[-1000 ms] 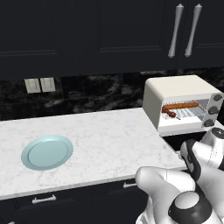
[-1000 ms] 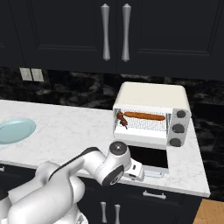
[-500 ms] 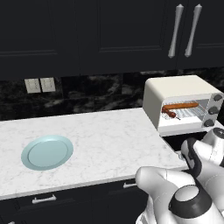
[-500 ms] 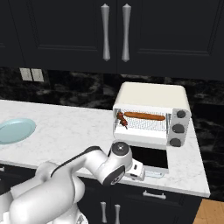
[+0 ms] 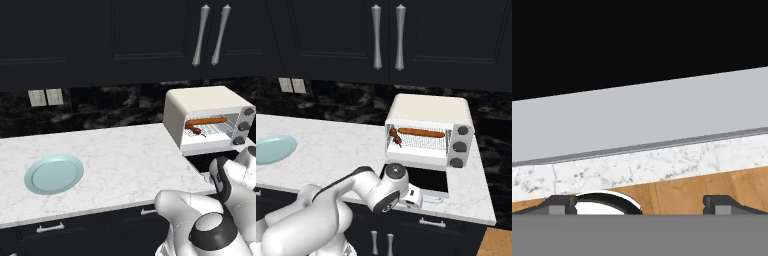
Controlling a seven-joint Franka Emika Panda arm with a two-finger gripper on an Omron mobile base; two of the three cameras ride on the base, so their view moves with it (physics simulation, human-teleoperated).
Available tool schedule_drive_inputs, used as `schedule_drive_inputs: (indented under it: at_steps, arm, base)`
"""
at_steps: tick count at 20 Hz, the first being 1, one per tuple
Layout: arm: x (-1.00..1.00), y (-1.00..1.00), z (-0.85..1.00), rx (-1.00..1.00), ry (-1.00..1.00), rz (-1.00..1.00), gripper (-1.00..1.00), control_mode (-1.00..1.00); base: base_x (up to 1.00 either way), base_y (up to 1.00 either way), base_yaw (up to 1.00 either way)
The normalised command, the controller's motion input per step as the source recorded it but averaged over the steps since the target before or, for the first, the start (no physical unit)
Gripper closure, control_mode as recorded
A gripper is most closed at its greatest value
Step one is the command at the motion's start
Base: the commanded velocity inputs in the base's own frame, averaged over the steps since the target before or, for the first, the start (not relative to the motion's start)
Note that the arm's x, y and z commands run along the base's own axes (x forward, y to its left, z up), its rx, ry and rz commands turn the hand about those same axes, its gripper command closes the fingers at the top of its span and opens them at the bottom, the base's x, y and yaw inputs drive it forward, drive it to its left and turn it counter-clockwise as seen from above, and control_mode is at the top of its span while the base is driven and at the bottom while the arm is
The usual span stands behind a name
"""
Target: Pick up the kebab skewer and baguette bread, and place them inside the toaster oven. Close the toaster oven door and start by setting the timer.
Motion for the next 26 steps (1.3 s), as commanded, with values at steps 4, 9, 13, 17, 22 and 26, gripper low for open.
schedule_drive_inputs:
  at_steps: [4,9,13,17,22,26]
  arm:
    - [-0.07,0.01,0.00,0.00,-0.01,0.00,-1.00,-1.00]
    - [0.09,0.15,0.00,0.00,-0.05,0.00,-1.00,-1.00]
    - [0.00,0.09,-0.05,0.00,-0.04,0.00,-1.00,-1.00]
    - [0.00,0.13,-0.04,0.00,-0.04,0.00,-1.00,-1.00]
    - [0.16,0.11,0.00,0.00,-0.06,0.00,-1.00,-1.00]
    - [0.24,0.04,0.00,0.00,-0.06,0.00,-1.00,-1.00]
  base:
    - [0.00,0.00,0.00]
    - [0.00,0.00,0.00]
    - [0.00,0.00,0.00]
    - [0.00,0.00,0.00]
    - [0.00,0.00,0.00]
    - [0.00,0.00,0.00]
